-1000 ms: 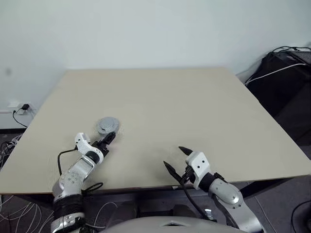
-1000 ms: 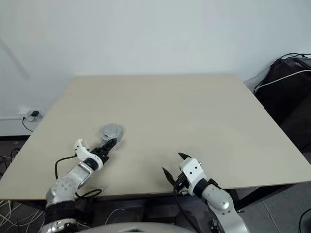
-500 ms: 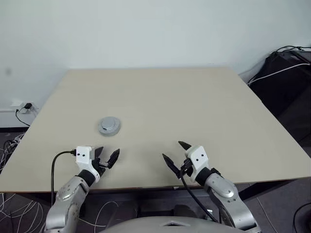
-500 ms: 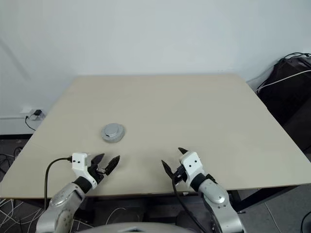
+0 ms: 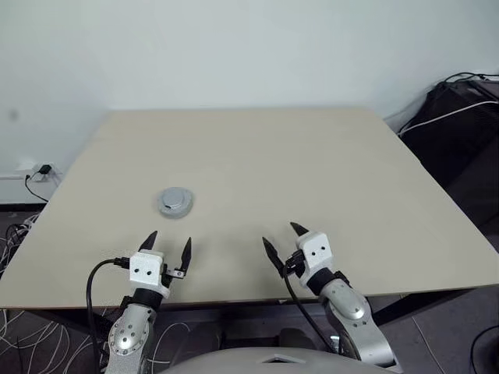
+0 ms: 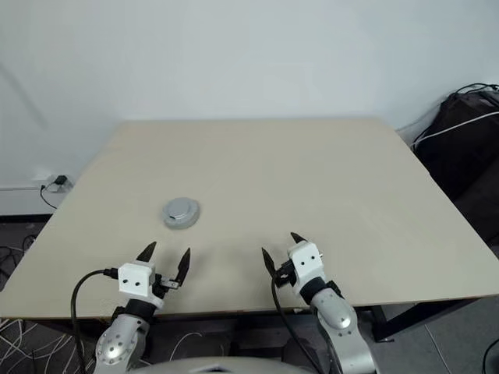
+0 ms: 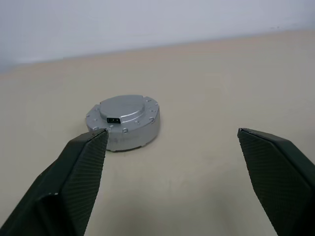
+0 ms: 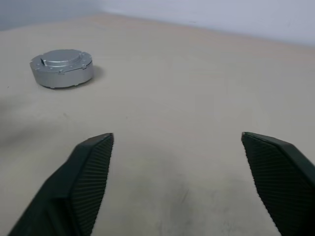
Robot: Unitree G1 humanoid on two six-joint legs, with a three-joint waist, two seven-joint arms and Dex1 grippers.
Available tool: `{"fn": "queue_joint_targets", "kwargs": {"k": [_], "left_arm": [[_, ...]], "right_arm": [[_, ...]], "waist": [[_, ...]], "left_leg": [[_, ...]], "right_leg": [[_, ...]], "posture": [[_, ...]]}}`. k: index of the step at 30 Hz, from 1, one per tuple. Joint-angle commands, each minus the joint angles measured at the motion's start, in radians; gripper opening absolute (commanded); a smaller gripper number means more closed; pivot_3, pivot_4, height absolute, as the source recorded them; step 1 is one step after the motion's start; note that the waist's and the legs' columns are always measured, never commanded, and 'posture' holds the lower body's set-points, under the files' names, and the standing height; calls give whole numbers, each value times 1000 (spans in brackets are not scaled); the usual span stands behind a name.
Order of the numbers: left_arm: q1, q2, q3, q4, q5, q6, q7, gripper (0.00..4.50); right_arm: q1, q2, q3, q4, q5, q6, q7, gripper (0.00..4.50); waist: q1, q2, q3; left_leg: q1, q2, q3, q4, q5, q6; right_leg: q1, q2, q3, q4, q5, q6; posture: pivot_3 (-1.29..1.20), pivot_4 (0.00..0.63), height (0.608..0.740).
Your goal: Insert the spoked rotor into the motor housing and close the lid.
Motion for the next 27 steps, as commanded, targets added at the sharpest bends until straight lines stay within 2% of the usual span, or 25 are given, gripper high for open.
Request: {"fn": "queue_joint_targets", "kwargs": {"k": [1, 10, 11, 12, 27], "left_arm": [[-8, 5, 1, 18, -40, -39, -27, 3533], [-28, 3, -15, 58, -49, -55, -42, 521], [-33, 3, -16, 62, -50, -54, -45, 178], [-38, 7, -18, 64, -48, -54, -48, 41], [-67, 12, -30, 42, -47, -22, -45, 41]], "right_arm": [[-4, -2, -24, -12, 13, -19, 3, 3257], [-9, 0, -43, -1, 12, -21, 0, 289], [-9, 3, -43, -2, 12, -21, -2, 5], [-10, 5, -44, -3, 13, -20, -3, 0], [-12, 14, -69, -7, 22, -16, -8, 0]], "waist": [[-2, 0, 0], [-5, 0, 1], [-6, 0, 1], [-5, 0, 1], [-6, 0, 1]], "left_leg": [[0, 0, 0, 0, 0, 0], [0, 0, 0, 0, 0, 0], [0, 0, 0, 0, 0, 0], [0, 0, 0, 0, 0, 0], [0, 0, -1, 0, 0, 0]], "right_leg": [[0, 0, 0, 0, 0, 0], [0, 1, 0, 0, 0, 0], [0, 2, -1, 0, 0, 0], [0, 2, -1, 0, 0, 0], [0, 3, -1, 0, 0, 0]], "posture": [[0, 0, 740], [0, 0, 740], [0, 0, 740], [0, 0, 740], [0, 0, 740]]}}
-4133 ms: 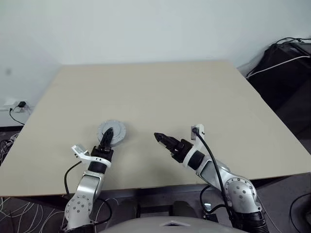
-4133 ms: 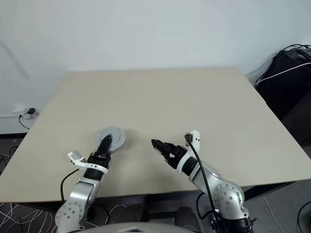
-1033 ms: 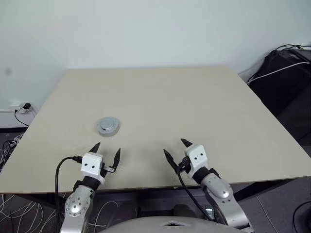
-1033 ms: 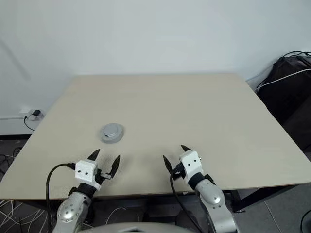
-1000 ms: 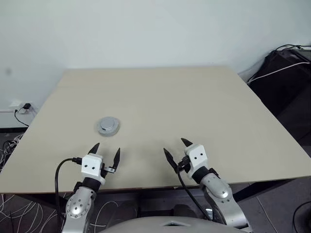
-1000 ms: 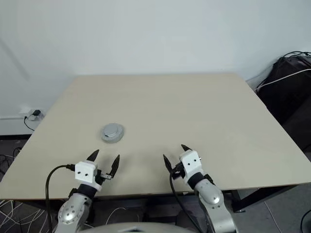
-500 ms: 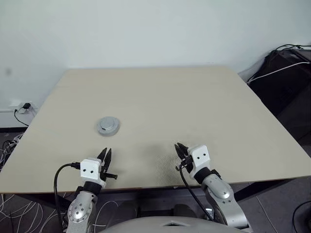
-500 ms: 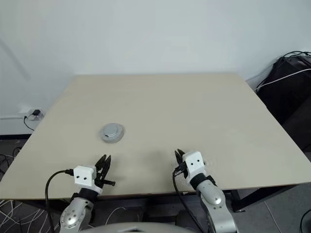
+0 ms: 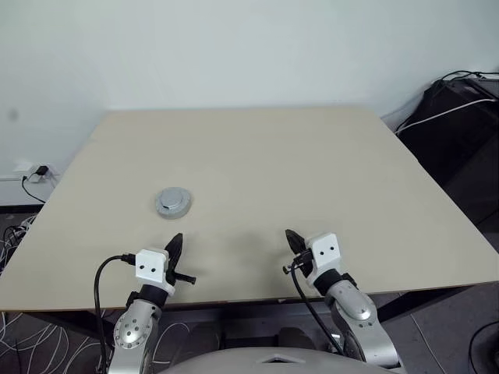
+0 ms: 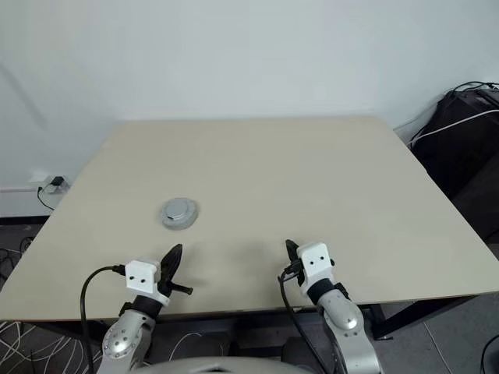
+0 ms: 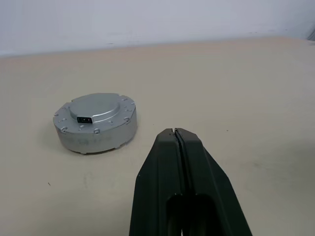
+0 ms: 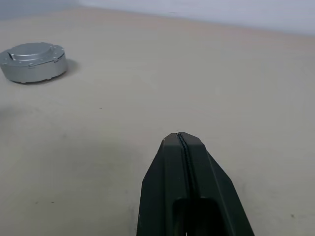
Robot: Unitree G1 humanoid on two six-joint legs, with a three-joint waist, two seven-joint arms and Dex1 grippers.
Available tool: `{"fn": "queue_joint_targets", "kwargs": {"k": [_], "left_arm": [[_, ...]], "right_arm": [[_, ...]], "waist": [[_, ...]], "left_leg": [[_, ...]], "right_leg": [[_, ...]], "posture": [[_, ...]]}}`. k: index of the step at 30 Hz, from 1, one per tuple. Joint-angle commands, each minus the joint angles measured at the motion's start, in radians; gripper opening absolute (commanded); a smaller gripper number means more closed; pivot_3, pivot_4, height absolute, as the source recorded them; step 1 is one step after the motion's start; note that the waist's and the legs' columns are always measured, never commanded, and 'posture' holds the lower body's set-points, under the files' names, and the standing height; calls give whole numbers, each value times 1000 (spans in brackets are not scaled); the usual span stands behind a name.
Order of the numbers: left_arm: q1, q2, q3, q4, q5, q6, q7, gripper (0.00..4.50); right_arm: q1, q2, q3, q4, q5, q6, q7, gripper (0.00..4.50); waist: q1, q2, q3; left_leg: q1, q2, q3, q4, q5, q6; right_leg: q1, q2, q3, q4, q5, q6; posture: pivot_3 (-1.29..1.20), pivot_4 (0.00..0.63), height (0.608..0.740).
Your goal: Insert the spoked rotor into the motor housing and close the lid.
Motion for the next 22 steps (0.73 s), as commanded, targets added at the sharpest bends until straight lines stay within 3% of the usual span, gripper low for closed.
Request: {"fn": "queue_joint_targets", "kwargs": {"k": [1, 22], "left_arm": [[-7, 3, -5, -38, -10, -3, -6, 41], [-2, 4, -28, -50, -1, 7, -4, 41]], "right_arm": [[-21, 5, -11, -25, 10, -16, -1, 0], [-14, 16, -10, -23, -14, -21, -29, 0]], "waist": [[0, 0, 0], [0, 1, 1]], "left_leg": [[0, 0, 0, 0, 0, 0], [0, 0, 0, 0, 0, 0]], "right_leg": [[0, 0, 0, 0, 0, 0], [0, 0, 0, 0, 0, 0]], "posture": [[0, 0, 740], [0, 0, 740]]}}
